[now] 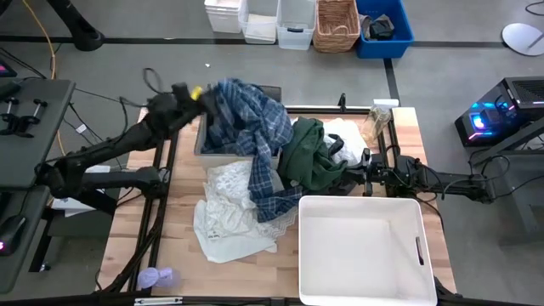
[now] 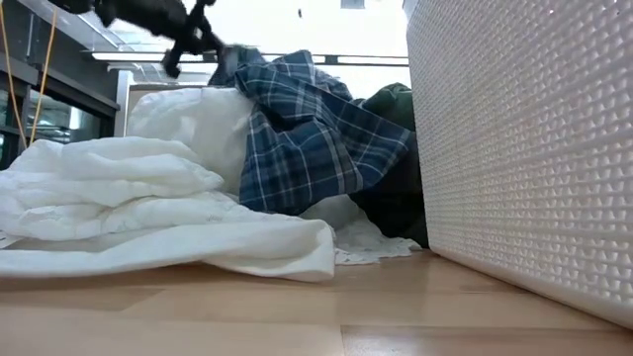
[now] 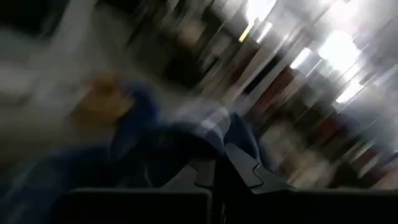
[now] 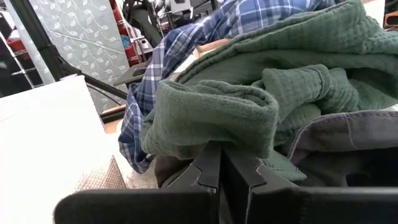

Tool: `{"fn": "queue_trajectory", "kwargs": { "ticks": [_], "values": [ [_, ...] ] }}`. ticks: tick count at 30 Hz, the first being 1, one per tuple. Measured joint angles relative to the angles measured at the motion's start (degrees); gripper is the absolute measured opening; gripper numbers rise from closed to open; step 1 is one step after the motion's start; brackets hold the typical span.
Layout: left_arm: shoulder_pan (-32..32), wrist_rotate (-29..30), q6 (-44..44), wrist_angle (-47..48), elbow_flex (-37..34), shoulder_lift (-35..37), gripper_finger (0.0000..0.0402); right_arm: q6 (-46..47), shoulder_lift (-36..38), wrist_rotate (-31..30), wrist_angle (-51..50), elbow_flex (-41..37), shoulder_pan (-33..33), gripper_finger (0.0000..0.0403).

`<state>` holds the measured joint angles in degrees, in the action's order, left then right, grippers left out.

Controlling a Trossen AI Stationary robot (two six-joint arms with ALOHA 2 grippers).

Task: Sort clothes
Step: Put the dark blue long sleeve polo into the laundry organizer

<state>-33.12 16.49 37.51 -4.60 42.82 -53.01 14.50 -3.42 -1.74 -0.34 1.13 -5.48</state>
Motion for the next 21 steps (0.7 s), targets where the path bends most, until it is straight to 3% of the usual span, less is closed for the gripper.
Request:
{"fn": "queue_trajectory", "kwargs": {
  "ticks": [5, 9, 15, 21],
  "values": [
    [0.2, -3.8, -0.5, 20.9, 3.4, -3.9, 0.0, 0.0, 0.0, 0.0, 0.0, 0.0, 0.0, 0.0001],
    [0.3, -7.9, -7.0, 34.7, 10.3, -11.8, 0.0, 0.0, 0.0, 0.0, 0.0, 0.0, 0.0, 0.0001],
    [0.5, -4.2, -20.7, 58.4, 25.8, -26.6, 0.0, 0.0, 0.0, 0.0, 0.0, 0.0, 0.0, 0.0001],
    [1.2, -3.9, -30.9, 69.2, 36.3, -35.8, 0.0021, 0.0, 0.0, 0.0, 0.0, 0.0, 0.0, 0.0001]
  ]
}}
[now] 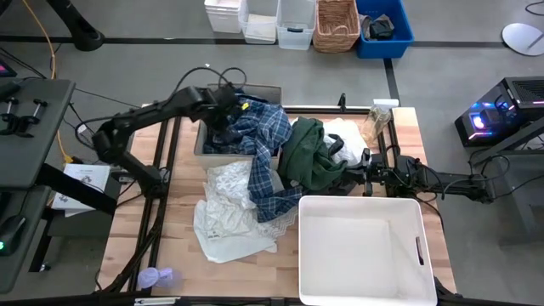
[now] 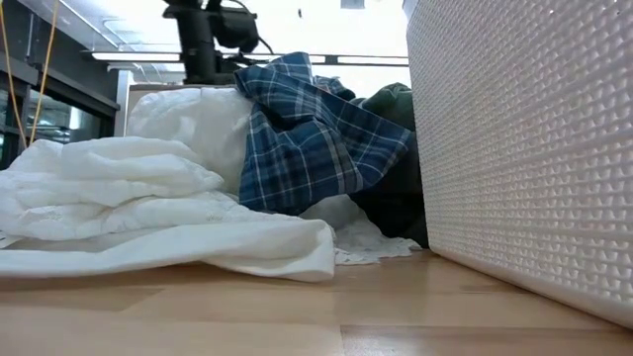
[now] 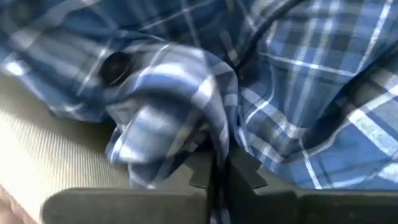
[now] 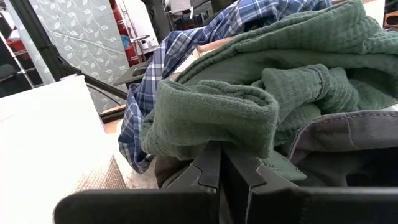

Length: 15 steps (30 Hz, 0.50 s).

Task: Sort clothes
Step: Put the dark blue long sleeve polo into the laundry organizer

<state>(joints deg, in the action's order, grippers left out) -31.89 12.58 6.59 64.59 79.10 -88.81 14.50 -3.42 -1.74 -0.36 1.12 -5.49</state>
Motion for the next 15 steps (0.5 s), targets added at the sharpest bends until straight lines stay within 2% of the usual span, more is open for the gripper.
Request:
{"fn": "queue_trajectory", "kwargs": {
  "ticks": [3, 8, 15],
  "values": [
    [0.9, 0.0, -2.6, 2.8, 3.3, -1.8, 0.0056, 0.0, 0.0, 0.0, 0.0, 0.0, 0.0, 0.0001],
    [2.8, -0.9, -5.2, 6.0, 8.6, -2.3, 0.0135, 0.0, 0.0, 0.0, 0.0, 0.0, 0.0, 0.0001],
    [3.2, -3.0, -5.3, 8.9, 21.6, -2.3, 0.0238, 0.0, 0.0, 0.0, 0.0, 0.0, 0.0, 0.0001]
  ]
}}
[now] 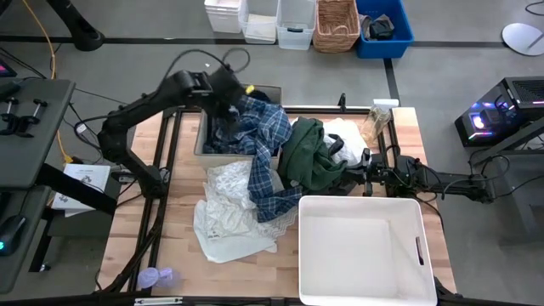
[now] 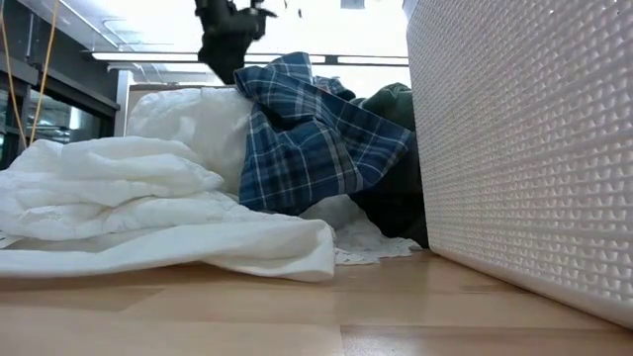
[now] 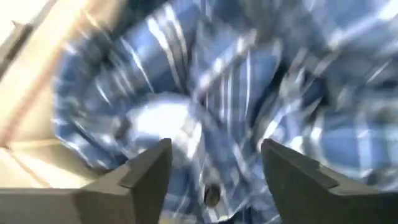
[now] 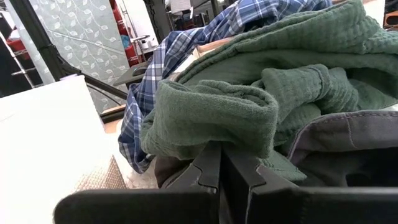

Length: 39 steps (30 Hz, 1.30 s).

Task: Sort clothes
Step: Put the dark blue long sleeve polo into the laundry organizer

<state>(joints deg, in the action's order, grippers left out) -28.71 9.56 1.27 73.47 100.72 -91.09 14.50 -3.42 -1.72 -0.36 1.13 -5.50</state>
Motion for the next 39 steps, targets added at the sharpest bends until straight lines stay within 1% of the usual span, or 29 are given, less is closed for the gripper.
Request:
{"fn": "queue_trajectory", "kwargs": {
  "ticks": [2, 4, 6, 8, 9, 10, 11, 12, 14, 16, 18, 19, 20, 22, 25, 30, 33, 39],
  "values": [
    [0.0, -0.1, -0.6, 0.3, 3.7, 0.0, 0.0256, 0.0, 0.0, 0.0, 0.0, 0.0, 0.0, 0.0001],
    [0.1, -2.4, -3.2, 1.0, 6.6, 0.1, 0.0266, 0.0, 0.0, 0.0, 0.0, 0.0, 0.0, 0.0001],
    [1.2, -8.7, -6.5, 1.9, 8.6, 0.1, 0.0269, 0.0, 0.0, 0.0, 0.0, 0.0, 0.0, 0.0001],
    [4.3, -16.2, -9.4, 3.1, 9.7, 0.1, 0.027, 0.0, 0.0, 0.0, 0.0, 0.0, 0.0, 0.0001],
    [6.9, -18.2, -11.1, 3.5, 9.7, 0.1, 0.027, 0.0, 0.0, 0.0, 0.0, 0.0, 0.0, 0.0001],
    [10.1, -18.4, -13.5, 3.9, 9.7, 0.1, 0.0271, 0.0, 0.0, 0.0, 0.0, 0.0, 0.0, 0.0001],
    [13.8, -16.8, -16.5, 4.1, 9.7, 0.0, 0.0271, 0.0, 0.0, 0.0, 0.0, 0.0, 0.0, 0.0001],
    [17.6, -14.1, -19.6, 3.9, 9.7, -0.2, 0.0271, 0.0, 0.0, 0.0, 0.0, 0.0, 0.0, 0.0001],
    [25.7, -7.4, -26.8, 2.4, 9.8, -0.9, 0.0271, 0.0, 0.0, 0.0, 0.0, 0.0, 0.0, 0.0001],
    [32.9, 0.5, -33.8, 1.9, 9.8, -2.2, 0.0271, 0.0, 0.0, 0.0, 0.0, 0.0, 0.0, 0.0001],
    [38.7, 7.6, -40.4, 1.6, 9.8, -3.7, 0.0271, 0.0, 0.0, 0.0, 0.0, 0.0, 0.0, 0.0001],
    [40.8, 10.0, -42.5, 1.4, 9.8, -4.6, 0.0271, 0.0, 0.0, 0.0, 0.0, 0.0, 0.0, 0.0001],
    [42.1, 10.7, -42.9, 0.4, 9.7, -5.4, 0.0271, 0.0, 0.0, 0.0, 0.0, 0.0, 0.0, 0.0001],
    [43.8, 13.1, -43.7, -1.7, 9.8, -7.4, 0.0271, 0.0, 0.0, 0.0, 0.0, 0.0, 0.0, 0.0001],
    [44.9, 20.1, -46.2, -1.4, 9.8, -10.9, 0.0271, 0.0, 0.0, 0.0, 0.0, 0.0, 0.0, 0.0001],
    [42.5, 24.3, -45.2, 0.5, 9.7, -15.9, 0.0271, 0.0, 0.0, 0.0, 0.0, 0.0, 0.0, 0.0001],
    [41.5, 24.0, -45.0, 0.8, 9.7, -17.5, 0.0271, 0.0, 0.0, 0.0, 0.0, 0.0, 0.0, 0.0001],
    [39.6, 19.5, -43.0, 5.2, 9.7, -20.6, 0.0271, 0.0, 0.0, 0.0, 0.0, 0.0, 0.0, 0.0001]
  ]
}}
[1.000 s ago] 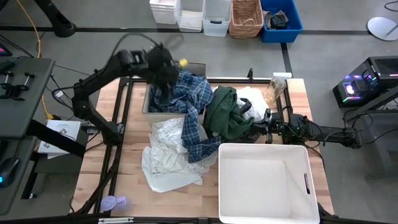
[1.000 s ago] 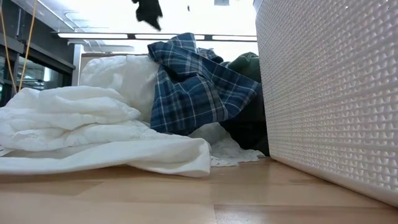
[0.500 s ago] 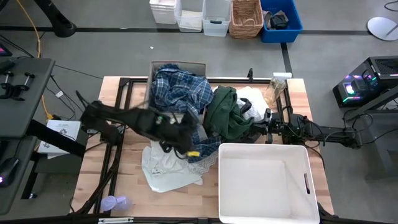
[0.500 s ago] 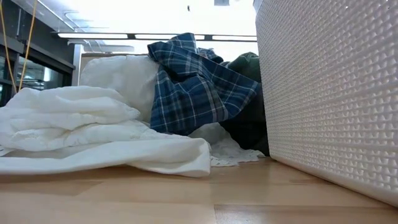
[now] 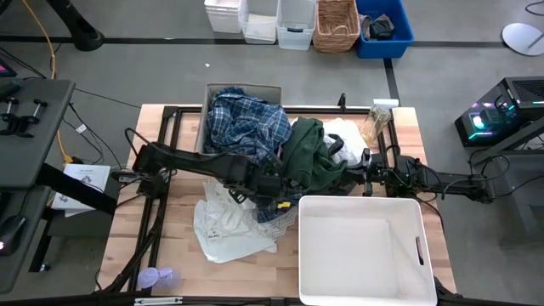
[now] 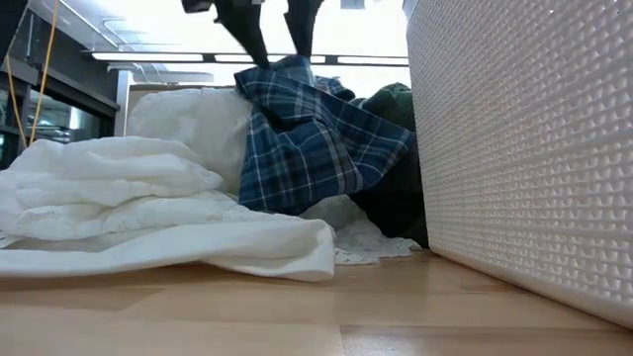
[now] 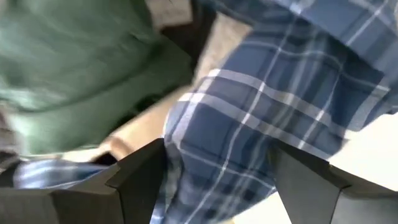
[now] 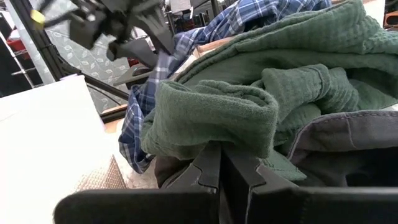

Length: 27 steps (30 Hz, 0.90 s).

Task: Sort clothes
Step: Put the dark blue long sleeve polo into the laundry organizer

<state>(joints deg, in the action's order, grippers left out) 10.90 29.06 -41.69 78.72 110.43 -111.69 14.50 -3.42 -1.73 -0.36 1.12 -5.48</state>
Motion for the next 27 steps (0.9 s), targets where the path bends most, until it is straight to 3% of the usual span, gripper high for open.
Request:
{"fn": "queue_trajectory", "kwargs": {
  "ticks": [4, 7, 9, 12, 13, 17, 23, 25, 27],
  "values": [
    [-1.2, -0.3, 0.6, 0.1, 0.0, -1.9, 0.0268, 0.0, 0.0, 0.0, 0.0, 0.0, 0.0, 0.0001],
    [-1.5, -0.3, -0.5, -0.9, 0.0, -2.6, 0.0234, 0.0, 0.0, 0.0, 0.0, 0.0, 0.0, 0.0001],
    [-1.5, -0.4, -0.4, -0.8, 0.0, -2.9, 0.0178, 0.0, 0.0, 0.0, 0.0, 0.0, 0.0, 0.0001],
    [-1.5, -2.1, 1.4, -0.6, 0.0, -2.9, 0.005, 0.0, 0.0, 0.0, 0.0, 0.0, 0.0, 0.0001],
    [-1.5, -2.6, 2.7, -0.6, 0.0, -2.8, 0.0026, 0.0, 0.0, 0.0, 0.0, 0.0, 0.0, 0.0001],
    [-1.1, -2.1, 3.7, -1.3, 0.4, -0.6, 0.0004, 0.0, 0.0, 0.0, 0.0, 0.0, 0.0, 0.0001],
    [-0.9, -10.1, 8.4, -9.4, 8.9, 9.9, 0.0001, 0.0, 0.0, 0.0, 0.0, 0.0, 0.0, 0.0001],
    [-2.0, -9.7, 9.3, -15.0, 9.8, 14.4, 0.0001, 0.0, 0.0, 0.0, 0.0, 0.0, 0.0, 0.0001],
    [-4.1, -5.8, 9.4, -20.6, 9.8, 19.2, 0.0001, 0.0, 0.0, 0.0, 0.0, 0.0, 0.0, 0.0001]
  ]
}}
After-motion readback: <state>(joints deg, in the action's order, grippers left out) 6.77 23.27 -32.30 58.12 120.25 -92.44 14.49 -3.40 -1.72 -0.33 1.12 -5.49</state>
